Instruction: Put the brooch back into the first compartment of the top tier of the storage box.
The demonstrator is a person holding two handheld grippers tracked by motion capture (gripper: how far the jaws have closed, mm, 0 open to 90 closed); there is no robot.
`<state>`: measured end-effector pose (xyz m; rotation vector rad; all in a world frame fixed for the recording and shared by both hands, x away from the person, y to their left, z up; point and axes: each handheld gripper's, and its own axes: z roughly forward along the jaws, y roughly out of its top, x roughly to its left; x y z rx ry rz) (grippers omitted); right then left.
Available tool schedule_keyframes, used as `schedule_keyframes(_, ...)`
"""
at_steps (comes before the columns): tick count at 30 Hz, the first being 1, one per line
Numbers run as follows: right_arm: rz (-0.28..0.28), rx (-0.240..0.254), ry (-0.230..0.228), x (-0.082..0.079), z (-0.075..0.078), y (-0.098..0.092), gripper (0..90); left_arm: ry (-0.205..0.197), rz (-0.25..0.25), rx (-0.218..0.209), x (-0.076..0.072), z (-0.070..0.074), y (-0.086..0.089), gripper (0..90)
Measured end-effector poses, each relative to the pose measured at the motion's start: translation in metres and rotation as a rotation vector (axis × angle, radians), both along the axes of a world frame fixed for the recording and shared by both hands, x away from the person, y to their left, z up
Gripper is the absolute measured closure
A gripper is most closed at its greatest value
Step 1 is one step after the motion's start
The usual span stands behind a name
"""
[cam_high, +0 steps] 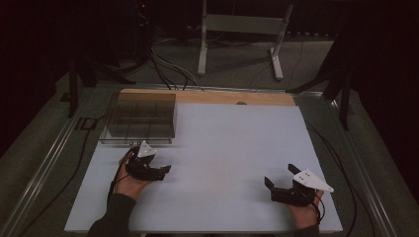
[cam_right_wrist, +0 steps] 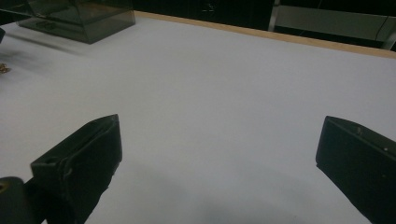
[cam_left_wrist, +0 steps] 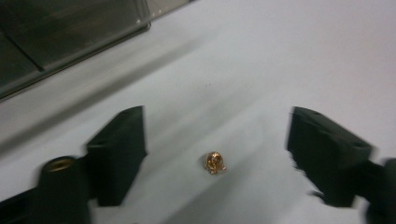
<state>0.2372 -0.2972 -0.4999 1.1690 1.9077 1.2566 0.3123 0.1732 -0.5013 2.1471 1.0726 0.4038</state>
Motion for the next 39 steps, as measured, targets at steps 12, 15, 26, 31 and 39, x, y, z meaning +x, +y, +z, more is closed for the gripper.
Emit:
schedule_keyframes(12, 0.001, -0.002, -0.002, 0.000, 0.000, 0.000, 0.9, 0.068, -0.032, 0.004, 0.003, -0.009, 0.000, 65.5)
schedule_keyframes(15, 0.000, -0.002, -0.001, 0.000, 0.000, 0.000, 0.9, 0.079, -0.040, 0.025, 0.003, -0.009, -0.001, 74.3)
schedule_keyframes(26, -0.003, -0.005, 0.000, 0.000, 0.000, 0.000, 1.0, 0.085, -0.032, 0.082, 0.001, -0.012, -0.003, 79.8)
schedule_keyframes(31, -0.003, -0.006, -0.001, 0.000, 0.000, 0.000, 1.0, 0.088, -0.029, 0.071, 0.002, -0.012, -0.002, 81.2)
schedule_keyframes(39, -0.004, -0.006, 0.000, 0.000, 0.000, 0.000, 1.0, 0.087, -0.026, 0.064, 0.001, -0.011, -0.001, 81.3)
